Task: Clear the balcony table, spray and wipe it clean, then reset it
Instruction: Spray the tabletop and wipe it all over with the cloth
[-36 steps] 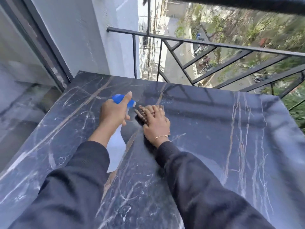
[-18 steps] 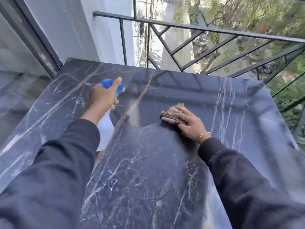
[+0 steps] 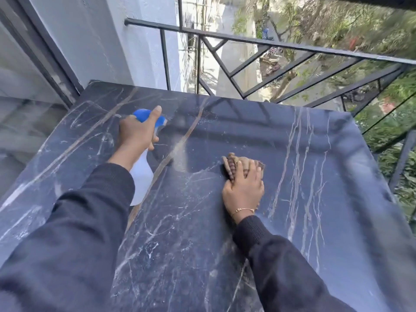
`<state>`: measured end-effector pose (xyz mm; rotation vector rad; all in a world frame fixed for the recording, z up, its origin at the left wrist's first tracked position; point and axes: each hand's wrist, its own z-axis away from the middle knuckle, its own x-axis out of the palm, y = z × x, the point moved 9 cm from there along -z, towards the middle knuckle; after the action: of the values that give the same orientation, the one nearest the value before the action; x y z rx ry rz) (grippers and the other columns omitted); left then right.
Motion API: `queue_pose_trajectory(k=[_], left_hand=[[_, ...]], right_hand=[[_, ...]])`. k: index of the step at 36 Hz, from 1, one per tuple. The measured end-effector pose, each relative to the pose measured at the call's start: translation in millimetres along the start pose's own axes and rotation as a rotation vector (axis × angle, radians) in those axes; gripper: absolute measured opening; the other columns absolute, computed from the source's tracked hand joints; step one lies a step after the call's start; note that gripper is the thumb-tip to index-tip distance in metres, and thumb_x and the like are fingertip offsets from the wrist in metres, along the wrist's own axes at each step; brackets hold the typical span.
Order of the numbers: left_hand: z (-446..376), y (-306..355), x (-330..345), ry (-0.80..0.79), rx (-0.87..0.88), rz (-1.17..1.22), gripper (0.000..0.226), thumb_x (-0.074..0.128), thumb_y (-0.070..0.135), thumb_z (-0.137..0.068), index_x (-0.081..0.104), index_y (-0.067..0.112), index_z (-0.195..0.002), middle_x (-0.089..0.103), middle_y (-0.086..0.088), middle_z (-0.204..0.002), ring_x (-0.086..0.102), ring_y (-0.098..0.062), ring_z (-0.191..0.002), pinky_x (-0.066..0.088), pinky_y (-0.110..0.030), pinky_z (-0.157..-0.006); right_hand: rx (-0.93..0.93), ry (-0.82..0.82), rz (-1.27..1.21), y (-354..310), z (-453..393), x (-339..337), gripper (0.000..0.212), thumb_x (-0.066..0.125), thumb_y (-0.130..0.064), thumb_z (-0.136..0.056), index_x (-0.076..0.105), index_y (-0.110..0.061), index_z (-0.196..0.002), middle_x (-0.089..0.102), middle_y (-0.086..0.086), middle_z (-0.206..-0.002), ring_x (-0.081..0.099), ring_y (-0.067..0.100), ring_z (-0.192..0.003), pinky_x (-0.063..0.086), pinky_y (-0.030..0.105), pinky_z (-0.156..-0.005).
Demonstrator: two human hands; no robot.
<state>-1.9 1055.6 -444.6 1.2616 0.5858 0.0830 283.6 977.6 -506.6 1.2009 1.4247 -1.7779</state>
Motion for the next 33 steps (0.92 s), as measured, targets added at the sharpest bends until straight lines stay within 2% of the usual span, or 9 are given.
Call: queue_pose_trajectory(k=[7, 10, 12, 17, 19, 23, 26, 30, 33], left_hand=[[-7.9, -7.7, -3.3, 0.019, -0.007, 0.048, 0.049, 0.06, 0.059, -0.081, 0.064, 0.012, -0.094, 0.056, 0.0, -0.052, 0.061, -0.027, -0.057, 0.039, -0.025, -0.045], [-4.1, -4.7, -8.3, 0.059, 0.01, 0.017, 0.036, 0.058, 0.052, -0.087, 0.056, 0.021, -0.068, 0.052, 0.011, -0.033, 0.054, -0.003, -0.038, 0.041, -0.017, -0.04], [-1.7, -2.4, -9.8, 0.07, 0.021, 0.018, 0.037, 0.058, 0.048, -0.089, 0.053, 0.023, -0.063, 0.048, 0.015, -0.029, 0.047, 0.001, -0.029, 0.036, -0.012, -0.037], [10.0, 2.8, -3.2, 0.057, 0.036, -0.013, 0.04, 0.059, 0.054, -0.085, 0.064, 0.014, -0.084, 0.051, 0.005, -0.035, 0.054, -0.014, -0.039, 0.039, -0.021, -0.037], [13.8, 4.2, 0.2, 0.057, 0.046, -0.029, 0.047, 0.062, 0.058, -0.081, 0.064, 0.012, -0.093, 0.056, -0.002, -0.049, 0.057, -0.026, -0.049, 0.038, -0.024, -0.041], [39.8, 10.5, 12.2, 0.002, 0.074, -0.12, 0.056, 0.059, 0.064, -0.078, 0.067, 0.012, -0.096, 0.062, -0.003, -0.061, 0.057, -0.023, -0.047, 0.043, -0.025, -0.047], [64.1, 6.7, 23.1, -0.073, 0.062, -0.19, 0.051, 0.057, 0.061, -0.083, 0.068, 0.014, -0.097, 0.061, -0.006, -0.059, 0.05, -0.014, -0.032, 0.043, -0.023, -0.043], [107.1, -1.7, 47.7, -0.23, 0.052, -0.272, 0.044, 0.056, 0.057, -0.085, 0.07, 0.016, -0.097, 0.06, -0.007, -0.052, 0.051, -0.024, -0.041, 0.044, -0.026, -0.053], [142.1, -16.3, 58.6, -0.312, -0.018, -0.281, 0.051, 0.058, 0.06, -0.08, 0.066, 0.014, -0.1, 0.056, -0.002, -0.042, 0.057, -0.03, -0.046, 0.045, -0.029, -0.058]], right_hand=[[-0.301, -0.205, -0.054, -116.9, -26.3, 59.0, 0.061, 0.051, -0.02, -0.082, 0.037, -0.03, -0.14, 0.017, 0.002, -0.156, 0.009, 0.022, -0.146, 0.014, 0.041, -0.117], [-0.483, -0.275, -0.116, -159.2, -21.4, 75.9, 0.055, 0.056, -0.018, -0.078, 0.051, -0.032, -0.131, 0.03, -0.001, -0.152, 0.018, 0.02, -0.144, 0.02, 0.037, -0.115], [-0.578, -0.327, -0.11, -173.8, -14.0, 81.1, 0.05, 0.056, -0.017, -0.078, 0.056, -0.032, -0.126, 0.035, -0.005, -0.149, 0.022, 0.017, -0.142, 0.02, 0.03, -0.115], [-0.705, -0.486, -0.185, -158.7, 11.0, 71.4, 0.044, 0.056, -0.01, -0.08, 0.064, -0.028, -0.119, 0.043, -0.01, -0.144, 0.034, 0.01, -0.137, 0.027, 0.02, -0.111], [-0.702, -0.534, -0.187, -138.2, 14.7, 63.9, 0.044, 0.055, -0.006, -0.078, 0.067, -0.027, -0.115, 0.046, -0.01, -0.143, 0.036, 0.01, -0.136, 0.025, 0.024, -0.114], [-0.606, -0.496, -0.061, -69.1, 4.7, 25.1, 0.045, 0.052, -0.008, -0.08, 0.065, -0.032, -0.116, 0.043, -0.016, -0.144, 0.033, 0.005, -0.138, 0.01, 0.04, -0.117], [-0.471, -0.425, -0.085, -12.1, -5.4, -10.7, 0.046, 0.051, -0.005, -0.081, 0.064, -0.029, -0.118, 0.045, -0.013, -0.143, 0.036, 0.008, -0.137, 0.019, 0.037, -0.116], [-0.247, -0.326, -0.179, 62.6, -4.9, -51.1, 0.044, 0.052, 0.0, -0.08, 0.067, -0.024, -0.114, 0.051, -0.012, -0.138, 0.045, 0.012, -0.13, 0.028, 0.021, -0.108], [-0.176, -0.294, -0.193, 100.1, 8.2, -66.5, 0.043, 0.052, 0.001, -0.081, 0.066, -0.02, -0.116, 0.049, -0.006, -0.14, 0.043, 0.015, -0.133, 0.027, 0.021, -0.109]])
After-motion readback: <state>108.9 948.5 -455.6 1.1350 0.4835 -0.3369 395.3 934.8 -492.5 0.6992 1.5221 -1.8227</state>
